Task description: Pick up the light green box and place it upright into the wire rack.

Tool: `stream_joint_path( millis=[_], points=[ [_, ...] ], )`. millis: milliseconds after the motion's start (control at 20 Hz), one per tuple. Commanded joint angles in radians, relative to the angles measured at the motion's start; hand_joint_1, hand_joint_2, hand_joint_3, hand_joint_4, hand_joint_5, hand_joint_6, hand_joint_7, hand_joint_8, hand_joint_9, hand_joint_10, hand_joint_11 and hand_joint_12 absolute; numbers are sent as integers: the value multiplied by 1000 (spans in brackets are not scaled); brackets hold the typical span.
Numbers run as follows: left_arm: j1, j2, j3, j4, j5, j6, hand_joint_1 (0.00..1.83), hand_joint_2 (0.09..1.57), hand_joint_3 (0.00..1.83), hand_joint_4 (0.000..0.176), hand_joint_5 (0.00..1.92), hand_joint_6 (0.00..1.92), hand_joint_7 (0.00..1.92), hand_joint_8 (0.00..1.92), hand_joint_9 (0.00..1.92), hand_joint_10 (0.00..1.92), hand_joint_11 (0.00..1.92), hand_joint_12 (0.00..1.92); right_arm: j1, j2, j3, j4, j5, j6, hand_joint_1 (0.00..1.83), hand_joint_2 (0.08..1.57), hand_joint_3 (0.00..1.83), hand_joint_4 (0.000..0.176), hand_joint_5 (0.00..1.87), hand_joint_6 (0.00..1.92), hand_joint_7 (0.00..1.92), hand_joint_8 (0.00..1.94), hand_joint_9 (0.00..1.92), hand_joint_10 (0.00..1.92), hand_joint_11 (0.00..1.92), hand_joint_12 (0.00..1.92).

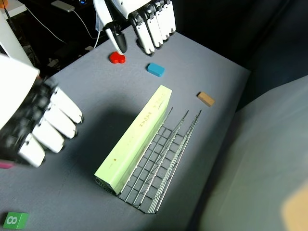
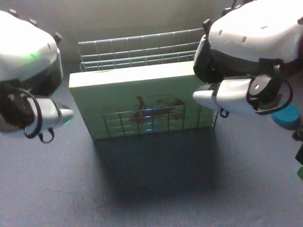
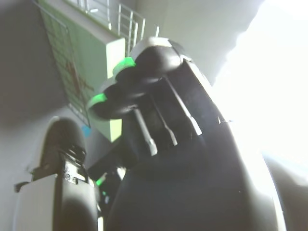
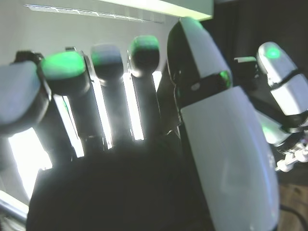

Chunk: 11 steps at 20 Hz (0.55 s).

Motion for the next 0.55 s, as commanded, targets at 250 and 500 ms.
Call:
stream_joint_path(
  millis=[250, 500],
  points=[
    [6, -34, -3, 81, -24, -19, 493, 1404, 9, 0, 1313, 1921, 1441, 1921, 1442, 1921, 1505, 1921, 4, -8, 0, -118, 45, 35, 671, 1511, 0, 174, 1281, 1921, 1448, 1941, 1635, 1921, 1820, 1921],
    [11, -51, 0, 82, -19, -29, 531, 1426, 2, 0, 1291, 1921, 1430, 1921, 1424, 1921, 1507, 1921, 3, -12, 11, -118, 45, 38, 748, 1492, 0, 176, 1281, 1921, 1440, 1941, 1617, 1921, 1813, 1921]
  ],
)
